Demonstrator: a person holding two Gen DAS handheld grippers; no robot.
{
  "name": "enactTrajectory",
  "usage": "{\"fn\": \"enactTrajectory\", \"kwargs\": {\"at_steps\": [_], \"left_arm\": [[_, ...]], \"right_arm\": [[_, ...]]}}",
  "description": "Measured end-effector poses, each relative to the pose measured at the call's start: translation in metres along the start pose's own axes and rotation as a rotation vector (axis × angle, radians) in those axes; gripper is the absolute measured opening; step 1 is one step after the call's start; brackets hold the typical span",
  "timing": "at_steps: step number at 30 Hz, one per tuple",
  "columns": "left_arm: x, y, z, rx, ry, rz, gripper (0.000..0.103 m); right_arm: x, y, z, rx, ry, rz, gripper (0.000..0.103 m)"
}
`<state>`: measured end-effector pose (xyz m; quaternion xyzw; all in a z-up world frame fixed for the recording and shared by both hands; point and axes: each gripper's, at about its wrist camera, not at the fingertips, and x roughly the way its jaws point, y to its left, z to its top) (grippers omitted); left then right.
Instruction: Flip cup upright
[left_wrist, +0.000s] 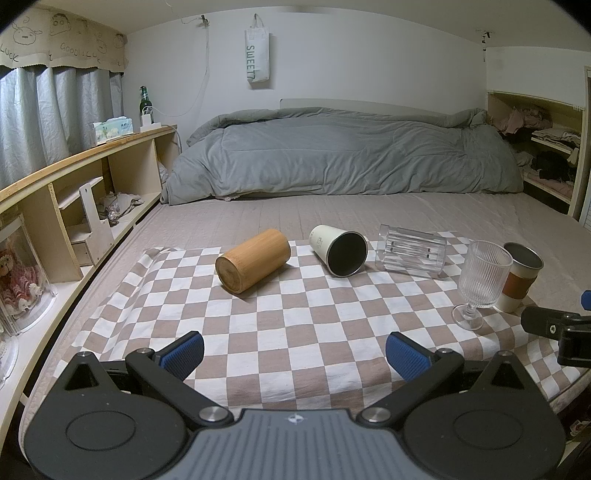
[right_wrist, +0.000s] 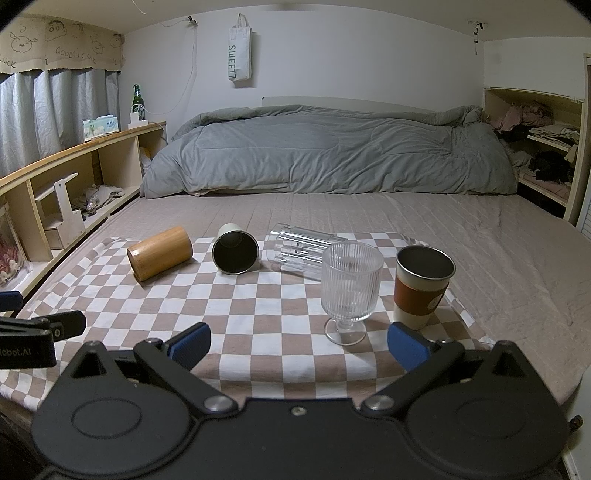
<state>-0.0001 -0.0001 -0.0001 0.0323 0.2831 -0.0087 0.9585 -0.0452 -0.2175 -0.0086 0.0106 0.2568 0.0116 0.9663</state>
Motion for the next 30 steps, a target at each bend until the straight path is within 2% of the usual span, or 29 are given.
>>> {"fn": "enactTrajectory", "kwargs": {"at_steps": [14,16,24,27,30], "left_arm": [[0.001,0.000,0.001,-0.012,0.000,0.003,0.103],[0.003,-0.011,0.003,-0.017,-0.001,0.002,0.103],[0.014,-0.014,0.007,-0.023,-0.010,-0.014,0.103],[0.020,-0.016,0.008,-0.028,-0.006,-0.029,0.103],[0.026,-0.017,0.009,-0.026,-0.001,-0.041,0.103]], "right_arm": [[-0.002,-0.001,-0.003,0.004,0.001,0.008,0.103],[-0.001,-0.003,-0.003,0.007,0.011,0.014,0.103],[0.021,-0.020,0.018,0.042,0.075,0.110,0.103],[0.035,-0.021,0.031,0.003,0.043,0.124,0.103],[0.059,-0.015,0.048,-0.095,0.022,0.105,0.103]]}}
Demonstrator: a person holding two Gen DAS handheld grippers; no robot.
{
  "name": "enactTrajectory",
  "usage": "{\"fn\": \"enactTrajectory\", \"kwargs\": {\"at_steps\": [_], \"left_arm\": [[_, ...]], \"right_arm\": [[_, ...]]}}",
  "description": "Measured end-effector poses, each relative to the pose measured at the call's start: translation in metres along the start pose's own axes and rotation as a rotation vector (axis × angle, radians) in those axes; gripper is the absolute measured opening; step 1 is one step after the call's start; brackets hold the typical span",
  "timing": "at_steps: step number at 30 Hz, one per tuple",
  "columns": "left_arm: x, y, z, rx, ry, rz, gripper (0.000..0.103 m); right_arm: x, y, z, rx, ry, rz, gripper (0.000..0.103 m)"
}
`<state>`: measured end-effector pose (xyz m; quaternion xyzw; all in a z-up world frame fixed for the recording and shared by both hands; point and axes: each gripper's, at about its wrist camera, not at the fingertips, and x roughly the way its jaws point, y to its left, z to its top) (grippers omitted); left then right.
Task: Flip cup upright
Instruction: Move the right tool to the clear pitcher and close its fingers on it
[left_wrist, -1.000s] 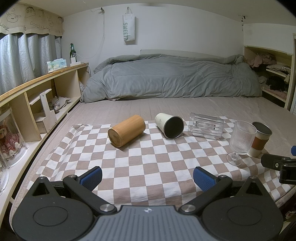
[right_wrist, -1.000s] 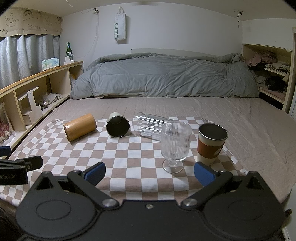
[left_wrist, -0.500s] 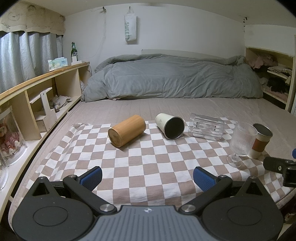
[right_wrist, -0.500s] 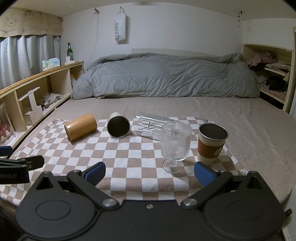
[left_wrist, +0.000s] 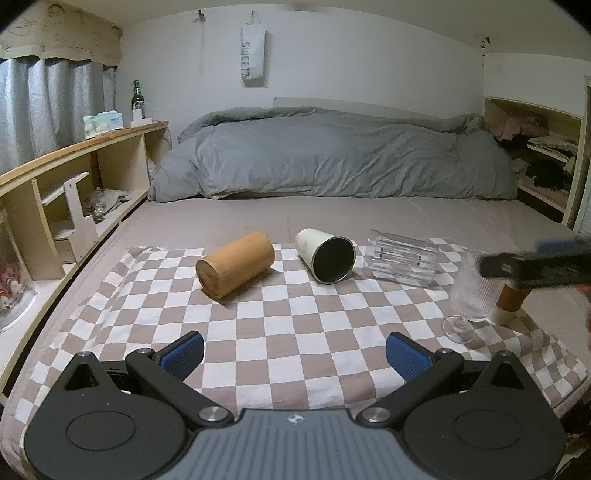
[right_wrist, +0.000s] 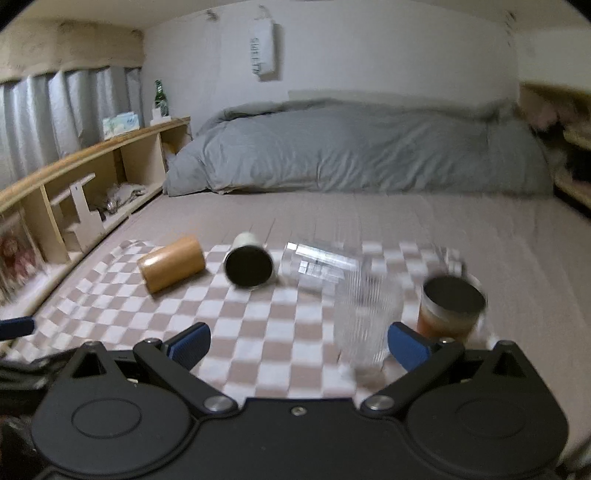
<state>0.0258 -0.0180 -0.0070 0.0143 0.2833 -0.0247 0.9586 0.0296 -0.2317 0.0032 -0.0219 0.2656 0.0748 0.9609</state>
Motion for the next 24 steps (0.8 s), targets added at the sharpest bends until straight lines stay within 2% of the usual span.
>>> {"fn": "enactTrajectory", "kwargs": {"at_steps": [12,17,22,24], "left_arm": [[0.030,0.033,0.009,-0.088,0.042,-0.016,0.103],[0.041,0.040,0.013,-0.100,0.053,-0.034,0.103],[0.049,0.048,0.015,-0.119,0.062,-0.054,0.103],[0.050,0.052,0.015,-0.131,0.065,-0.061,0.103]], "right_arm": [[0.129,0.021,0.076,-0.595,0.147,-0.058,0.102],[0.188,0.032,0.087,-0.751,0.306,-0.037,0.101],[0.253,0.042,0.077,-0.913,0.523,-0.044,0.097],[0.272,0.043,0.074,-0.958,0.584,-0.062,0.096]]}}
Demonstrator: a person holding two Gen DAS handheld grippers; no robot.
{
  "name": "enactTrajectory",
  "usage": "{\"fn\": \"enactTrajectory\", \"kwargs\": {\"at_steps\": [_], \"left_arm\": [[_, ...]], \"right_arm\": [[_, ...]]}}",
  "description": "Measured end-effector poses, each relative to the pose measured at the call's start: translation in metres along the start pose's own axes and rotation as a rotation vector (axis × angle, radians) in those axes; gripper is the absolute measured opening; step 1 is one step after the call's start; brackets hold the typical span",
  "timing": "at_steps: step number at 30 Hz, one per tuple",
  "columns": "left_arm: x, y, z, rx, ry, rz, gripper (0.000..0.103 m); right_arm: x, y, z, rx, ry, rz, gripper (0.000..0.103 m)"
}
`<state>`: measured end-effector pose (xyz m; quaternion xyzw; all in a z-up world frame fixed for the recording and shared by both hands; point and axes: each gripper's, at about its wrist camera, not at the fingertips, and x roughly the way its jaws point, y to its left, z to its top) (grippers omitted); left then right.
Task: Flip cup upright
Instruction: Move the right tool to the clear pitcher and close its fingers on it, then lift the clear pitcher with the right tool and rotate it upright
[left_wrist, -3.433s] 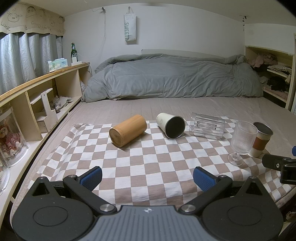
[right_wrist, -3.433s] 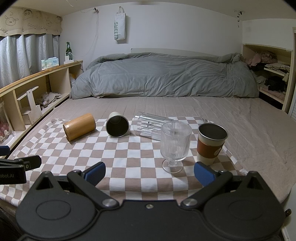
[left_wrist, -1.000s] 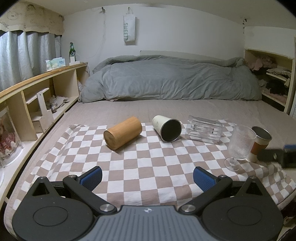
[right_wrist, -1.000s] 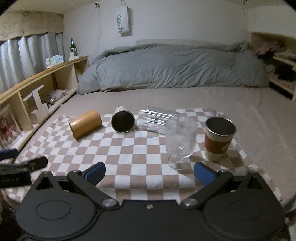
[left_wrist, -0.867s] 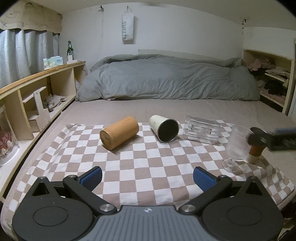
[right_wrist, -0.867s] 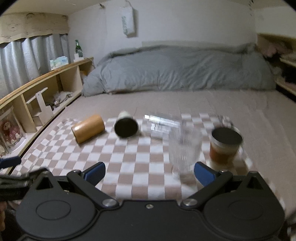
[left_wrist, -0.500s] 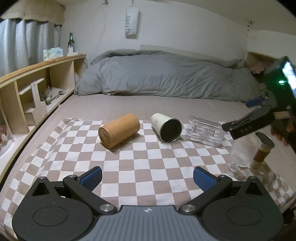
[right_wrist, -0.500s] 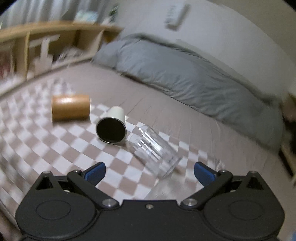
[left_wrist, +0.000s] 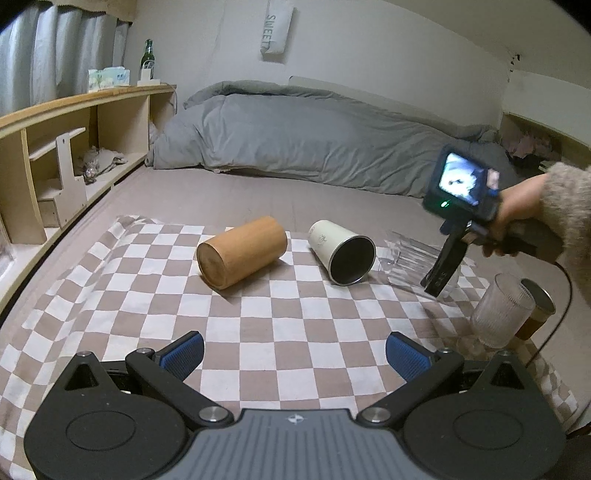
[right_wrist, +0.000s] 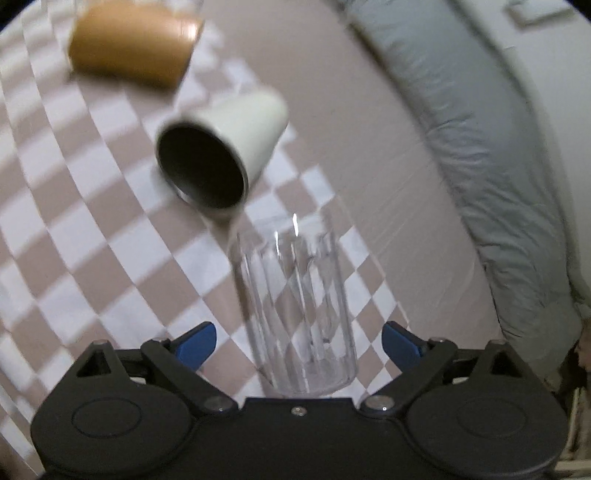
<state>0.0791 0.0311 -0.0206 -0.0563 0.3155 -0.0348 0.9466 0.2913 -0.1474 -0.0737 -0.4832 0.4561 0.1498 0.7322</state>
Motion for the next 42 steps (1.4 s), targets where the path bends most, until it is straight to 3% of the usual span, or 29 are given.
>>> {"fn": "enactTrajectory", "kwargs": {"at_steps": [7,10,14,21,33,37,42], "left_arm": [[-0.002,0.011,0.001,-0.025,0.008,0.001,0.103],[-0.005,0.015,0.001,-0.038,0.006,0.003,0.103],[-0.011,0.016,0.000,-0.044,-0.005,-0.001,0.103],[-0.024,0.014,-0.002,-0.039,-0.032,-0.015,0.103],[-0.051,0.020,-0.010,-0.048,-0.080,-0.018,0.103],[-0.056,0.022,-0.012,-0.049,-0.088,-0.014,0.103],[-0.058,0.026,-0.013,-0.051,-0.070,-0.006,0.103]], "right_arm": [[0.045,-0.001,0.015,-0.042,0.128,0.010,0.094],[0.056,0.001,0.015,-0.042,0.161,0.010,0.077],[0.051,-0.004,0.015,0.015,0.156,0.035,0.076],[0.009,-0.021,0.006,0.338,0.056,0.163,0.075],[-0.049,0.008,-0.036,0.799,-0.057,0.454,0.075],[-0.070,0.031,-0.039,0.846,-0.108,0.503,0.075],[-0.083,0.061,-0.015,0.862,-0.190,0.537,0.075]]}}
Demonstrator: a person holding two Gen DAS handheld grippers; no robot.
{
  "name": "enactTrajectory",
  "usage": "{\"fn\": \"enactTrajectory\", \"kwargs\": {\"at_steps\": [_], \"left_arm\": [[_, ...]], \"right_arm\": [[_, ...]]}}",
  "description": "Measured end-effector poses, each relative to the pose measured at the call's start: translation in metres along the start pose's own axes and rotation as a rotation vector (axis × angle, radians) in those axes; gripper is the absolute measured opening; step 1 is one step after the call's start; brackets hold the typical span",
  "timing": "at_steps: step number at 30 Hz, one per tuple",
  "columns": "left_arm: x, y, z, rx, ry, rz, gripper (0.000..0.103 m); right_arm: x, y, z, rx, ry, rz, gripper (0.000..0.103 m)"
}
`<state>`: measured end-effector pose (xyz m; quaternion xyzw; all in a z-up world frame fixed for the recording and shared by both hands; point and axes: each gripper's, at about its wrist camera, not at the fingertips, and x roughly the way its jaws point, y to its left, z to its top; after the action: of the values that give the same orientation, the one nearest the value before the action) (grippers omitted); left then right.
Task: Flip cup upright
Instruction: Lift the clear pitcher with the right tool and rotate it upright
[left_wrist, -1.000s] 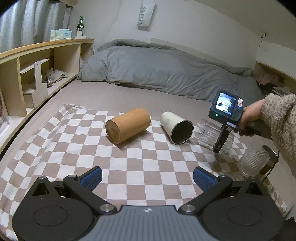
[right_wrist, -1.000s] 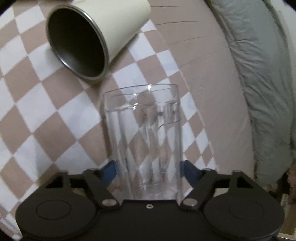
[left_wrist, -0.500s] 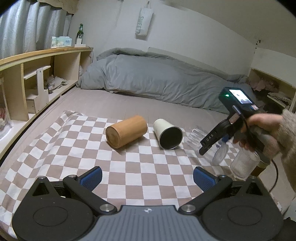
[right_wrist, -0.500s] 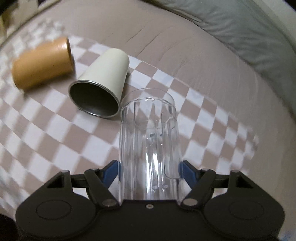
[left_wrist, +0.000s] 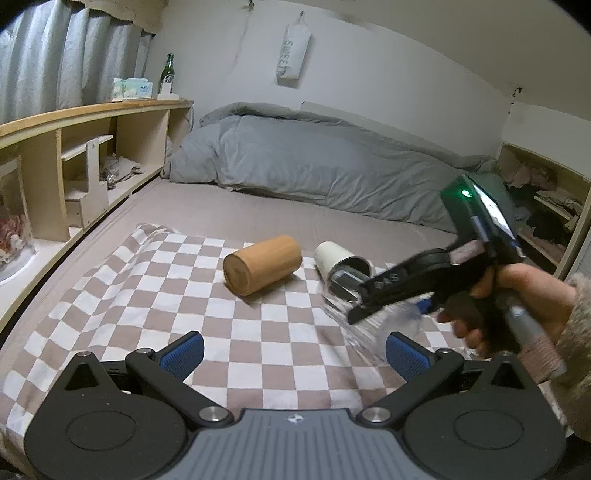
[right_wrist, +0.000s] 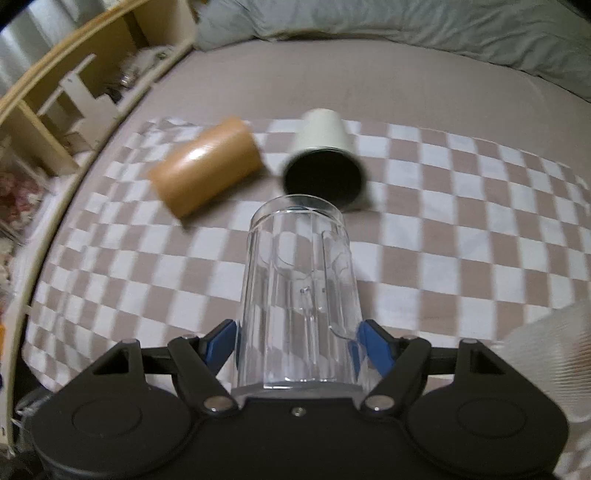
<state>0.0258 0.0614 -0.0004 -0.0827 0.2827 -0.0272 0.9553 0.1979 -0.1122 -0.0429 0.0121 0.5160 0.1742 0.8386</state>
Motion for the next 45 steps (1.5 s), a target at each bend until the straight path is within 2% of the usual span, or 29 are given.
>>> {"fn": "enactTrajectory", "kwargs": {"at_steps": [4,8,12,14,17,20,23,25,31,36,41,45], "left_arm": [[0.003,0.004,-0.001,0.014,0.045,0.003,0.103],[0.007,0.006,0.000,0.049,0.068,-0.007,0.103],[0.017,0.006,0.004,0.095,0.086,-0.022,0.103],[0.027,0.008,0.007,0.109,0.103,-0.036,0.103],[0.043,0.011,0.011,0.095,0.134,-0.046,0.103],[0.058,0.018,0.014,0.049,0.166,-0.059,0.102],[0.069,0.028,0.019,-0.041,0.197,-0.079,0.101],[0.073,0.035,0.023,-0.091,0.200,-0.085,0.101],[0.106,0.049,0.047,-0.196,0.193,-0.058,0.094],[0.161,0.053,0.056,-0.297,0.292,-0.074,0.094],[0.212,0.050,0.052,-0.335,0.406,-0.052,0.094],[0.231,0.049,0.050,-0.366,0.438,-0.046,0.094]], "right_arm": [[0.015,0.026,0.004,-0.010,-0.028,0.003,0.075],[0.035,0.033,0.006,0.041,0.060,0.073,0.076],[0.045,0.039,0.001,0.028,0.083,0.105,0.077],[0.050,0.038,-0.002,0.054,0.108,0.141,0.077],[0.055,0.028,-0.005,0.138,0.148,0.236,0.084],[0.053,0.026,-0.006,0.120,0.110,0.250,0.085],[0.054,0.019,-0.005,0.144,0.128,0.315,0.081],[0.051,0.011,-0.004,0.154,0.125,0.353,0.081],[0.036,-0.018,-0.005,0.165,0.060,0.375,0.080],[0.031,-0.024,-0.011,0.093,0.035,0.382,0.075],[0.026,-0.017,-0.022,-0.013,0.037,0.369,0.075],[0.019,-0.015,-0.033,-0.097,0.018,0.350,0.074]]}}
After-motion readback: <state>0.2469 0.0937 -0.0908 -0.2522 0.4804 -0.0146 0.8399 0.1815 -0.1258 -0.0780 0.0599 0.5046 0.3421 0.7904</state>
